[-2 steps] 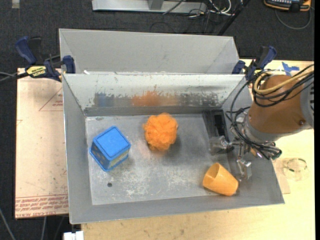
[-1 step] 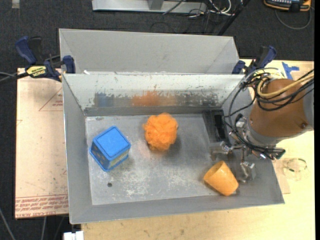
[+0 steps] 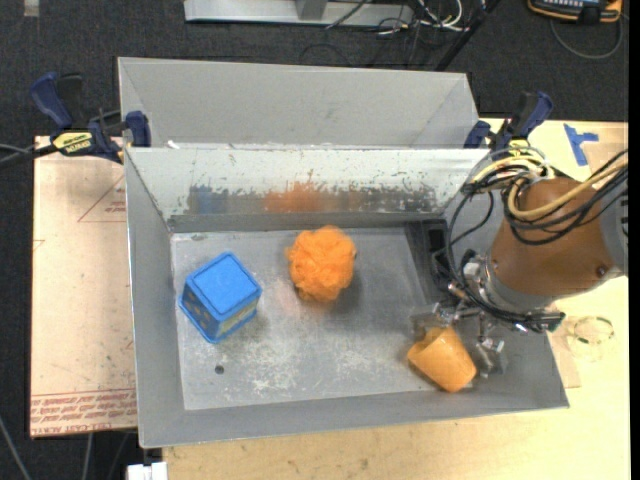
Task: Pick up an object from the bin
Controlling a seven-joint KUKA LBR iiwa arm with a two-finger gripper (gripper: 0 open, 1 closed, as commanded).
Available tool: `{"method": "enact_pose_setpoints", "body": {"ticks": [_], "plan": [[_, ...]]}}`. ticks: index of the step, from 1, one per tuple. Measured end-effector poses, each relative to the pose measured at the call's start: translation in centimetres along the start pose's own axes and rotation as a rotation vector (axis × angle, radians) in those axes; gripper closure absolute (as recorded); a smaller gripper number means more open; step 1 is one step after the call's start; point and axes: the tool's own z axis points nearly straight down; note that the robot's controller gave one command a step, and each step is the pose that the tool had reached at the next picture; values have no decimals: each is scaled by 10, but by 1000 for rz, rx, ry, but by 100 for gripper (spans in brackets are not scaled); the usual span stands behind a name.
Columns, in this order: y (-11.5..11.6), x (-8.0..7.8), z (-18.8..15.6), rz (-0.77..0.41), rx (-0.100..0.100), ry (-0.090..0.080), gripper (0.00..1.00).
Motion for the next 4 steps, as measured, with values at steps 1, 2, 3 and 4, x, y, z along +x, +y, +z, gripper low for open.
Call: {"method": "enact_pose_setpoints", "body": {"ticks": [1,2,3,4], "plan": [[9,1,4,-362,16,-24,100],[9,1,4,-362,16,-24,100],[9,3,-4,-419,7,-20,100],[-5,10,-46,-582,13,-19,100]]}}
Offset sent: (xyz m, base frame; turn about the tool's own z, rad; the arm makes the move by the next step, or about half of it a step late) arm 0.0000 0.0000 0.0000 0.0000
